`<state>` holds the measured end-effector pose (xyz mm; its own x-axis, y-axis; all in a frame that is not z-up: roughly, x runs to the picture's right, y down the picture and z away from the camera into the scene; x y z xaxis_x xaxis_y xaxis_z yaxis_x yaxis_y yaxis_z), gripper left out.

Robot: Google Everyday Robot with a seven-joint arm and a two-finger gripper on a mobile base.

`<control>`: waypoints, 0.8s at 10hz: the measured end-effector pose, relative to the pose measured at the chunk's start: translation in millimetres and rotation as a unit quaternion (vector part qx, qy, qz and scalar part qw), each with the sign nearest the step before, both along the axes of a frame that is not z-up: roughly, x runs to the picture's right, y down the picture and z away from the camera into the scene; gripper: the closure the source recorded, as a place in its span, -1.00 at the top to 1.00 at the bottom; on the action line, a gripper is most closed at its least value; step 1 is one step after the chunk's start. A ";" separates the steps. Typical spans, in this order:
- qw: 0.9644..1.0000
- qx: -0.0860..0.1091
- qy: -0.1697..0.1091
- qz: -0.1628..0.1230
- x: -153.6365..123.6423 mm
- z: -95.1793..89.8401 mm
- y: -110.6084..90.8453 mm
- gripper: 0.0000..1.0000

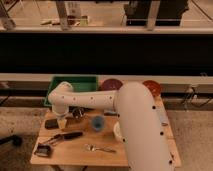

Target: Place eraser in tray

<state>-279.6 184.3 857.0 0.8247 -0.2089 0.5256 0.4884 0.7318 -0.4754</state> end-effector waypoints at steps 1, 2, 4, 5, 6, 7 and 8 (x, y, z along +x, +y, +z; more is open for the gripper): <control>1.000 0.000 -0.002 -0.001 0.3 -1.3 -0.2 -0.42; 1.000 0.003 -0.002 -0.001 1.8 -4.2 -3.8 -0.61; 1.000 0.003 0.009 0.007 4.5 -16.2 -13.7 -0.73; 1.000 0.005 0.017 0.011 4.7 -28.0 -21.7 -0.73; 1.000 0.007 0.022 0.013 4.3 -39.1 -29.0 -0.73; 0.999 0.009 0.026 0.017 4.4 -50.9 -37.3 -0.73; 0.999 0.011 0.030 0.019 6.5 -62.4 -44.7 -0.73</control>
